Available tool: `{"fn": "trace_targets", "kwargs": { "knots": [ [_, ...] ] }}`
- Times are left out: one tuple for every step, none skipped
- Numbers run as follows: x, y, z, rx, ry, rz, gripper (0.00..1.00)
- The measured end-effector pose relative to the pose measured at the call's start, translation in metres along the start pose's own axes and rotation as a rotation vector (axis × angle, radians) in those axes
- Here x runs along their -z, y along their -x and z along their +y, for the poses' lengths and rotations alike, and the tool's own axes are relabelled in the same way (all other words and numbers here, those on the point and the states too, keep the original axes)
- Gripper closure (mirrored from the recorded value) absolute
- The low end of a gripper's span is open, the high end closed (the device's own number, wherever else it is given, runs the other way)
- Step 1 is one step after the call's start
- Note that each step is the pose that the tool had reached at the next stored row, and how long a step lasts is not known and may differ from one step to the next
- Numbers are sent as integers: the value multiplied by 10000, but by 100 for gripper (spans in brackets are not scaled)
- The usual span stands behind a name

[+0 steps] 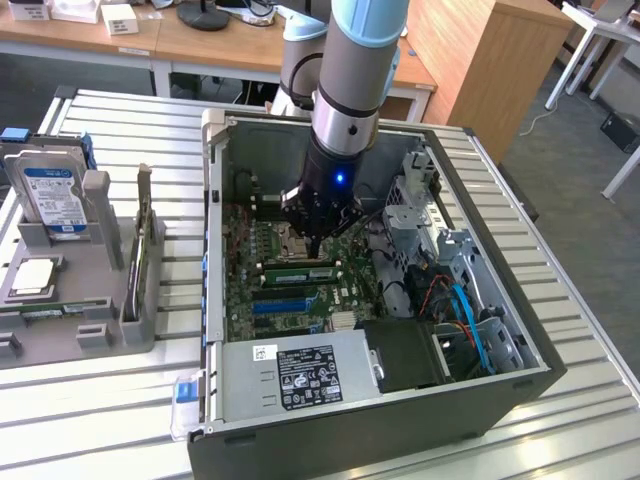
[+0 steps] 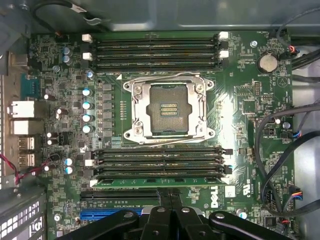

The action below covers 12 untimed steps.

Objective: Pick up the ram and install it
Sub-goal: 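Press down the ram until it locks into place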

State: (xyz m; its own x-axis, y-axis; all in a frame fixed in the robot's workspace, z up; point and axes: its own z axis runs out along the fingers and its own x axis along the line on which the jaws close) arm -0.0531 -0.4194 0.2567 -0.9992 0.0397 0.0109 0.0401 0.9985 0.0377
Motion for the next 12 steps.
{"fn": "trace_targets", "kwargs": {
  "knots": [
    [0, 0, 0, 21, -1, 1, 89],
    [0, 0, 0, 50, -1, 2, 89],
    [0, 0, 0, 77, -1, 3, 89],
    [0, 0, 0, 97, -2, 4, 89],
    [0, 0, 0, 119, -2, 5, 89],
    [0, 0, 0, 140, -2, 6, 89],
    [0, 0, 0, 147, -2, 6, 89],
    [0, 0, 0, 148, -2, 6, 89],
    [0, 0, 0, 154, -2, 6, 89],
    [0, 0, 0, 160, -2, 6, 89],
    [0, 0, 0, 160, -2, 7, 89],
    [0, 0, 0, 161, -2, 6, 89]
  ]
}}
